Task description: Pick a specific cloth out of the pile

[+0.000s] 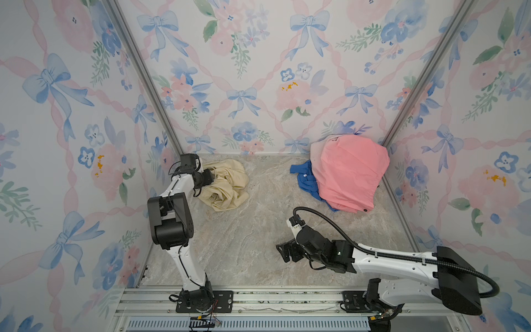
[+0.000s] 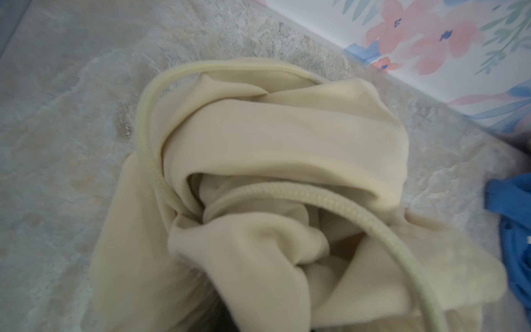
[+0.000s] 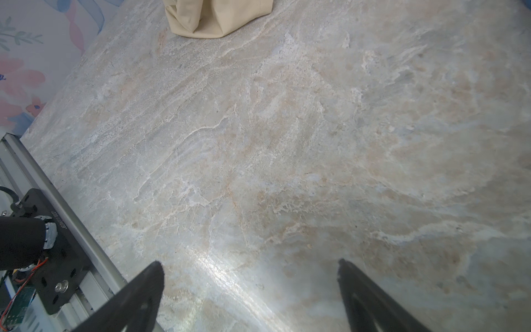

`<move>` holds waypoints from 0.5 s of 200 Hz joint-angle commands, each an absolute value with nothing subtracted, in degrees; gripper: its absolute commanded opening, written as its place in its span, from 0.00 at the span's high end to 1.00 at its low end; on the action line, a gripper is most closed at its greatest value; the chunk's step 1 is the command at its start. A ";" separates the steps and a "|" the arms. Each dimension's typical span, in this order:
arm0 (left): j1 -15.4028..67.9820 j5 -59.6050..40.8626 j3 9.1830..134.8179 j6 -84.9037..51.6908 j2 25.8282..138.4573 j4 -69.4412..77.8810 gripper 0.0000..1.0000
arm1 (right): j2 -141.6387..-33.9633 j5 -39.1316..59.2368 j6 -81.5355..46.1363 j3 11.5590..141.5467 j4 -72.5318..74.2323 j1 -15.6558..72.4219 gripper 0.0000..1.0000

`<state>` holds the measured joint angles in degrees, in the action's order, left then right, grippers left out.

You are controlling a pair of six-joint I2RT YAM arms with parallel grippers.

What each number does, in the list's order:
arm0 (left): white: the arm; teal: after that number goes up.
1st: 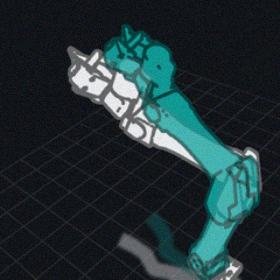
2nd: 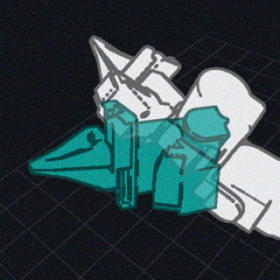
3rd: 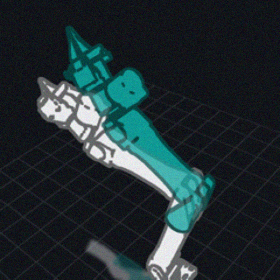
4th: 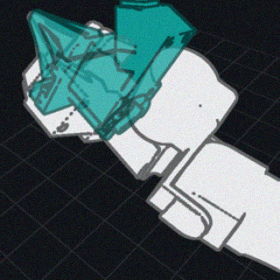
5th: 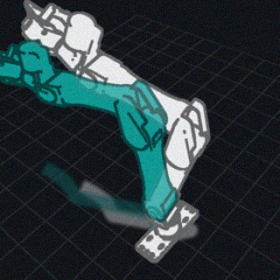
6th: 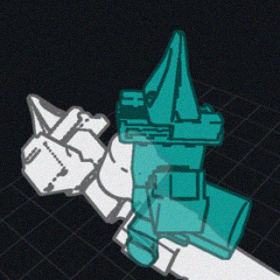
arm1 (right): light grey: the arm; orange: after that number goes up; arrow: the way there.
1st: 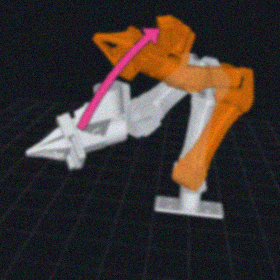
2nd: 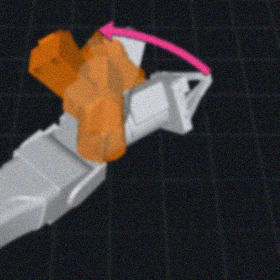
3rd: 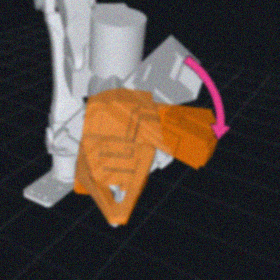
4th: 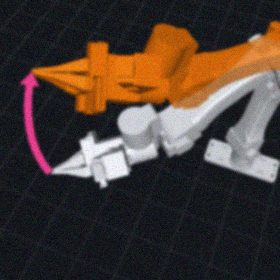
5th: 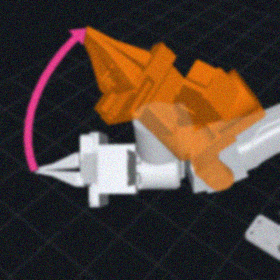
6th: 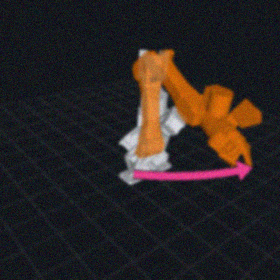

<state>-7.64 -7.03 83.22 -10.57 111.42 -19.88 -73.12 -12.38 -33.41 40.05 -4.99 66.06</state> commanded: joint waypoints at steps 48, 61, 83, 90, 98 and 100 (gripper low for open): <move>11.11 55.33 88.93 16.32 122.55 -24.54 1.00 | -71.31 -12.39 -32.81 39.93 -4.35 66.51 0.03; 13.78 63.34 90.38 22.93 126.69 -22.14 1.00 | -70.95 -12.48 -32.62 39.81 -4.78 66.46 0.03; 15.96 64.25 94.40 24.47 131.34 -21.79 1.00 | -70.27 -12.74 -32.26 39.64 -5.47 66.28 0.03; 16.38 63.83 95.73 24.81 132.62 -21.80 1.00 | -70.07 -12.82 -32.24 39.64 -5.81 66.24 0.03; 16.75 62.74 97.18 25.32 133.75 -21.78 1.00 | -69.75 -12.99 -32.05 39.64 -6.25 66.12 0.03; 16.76 62.49 97.62 25.42 134.03 -21.79 1.00 | -69.68 -13.00 -32.02 39.59 -6.25 66.10 0.03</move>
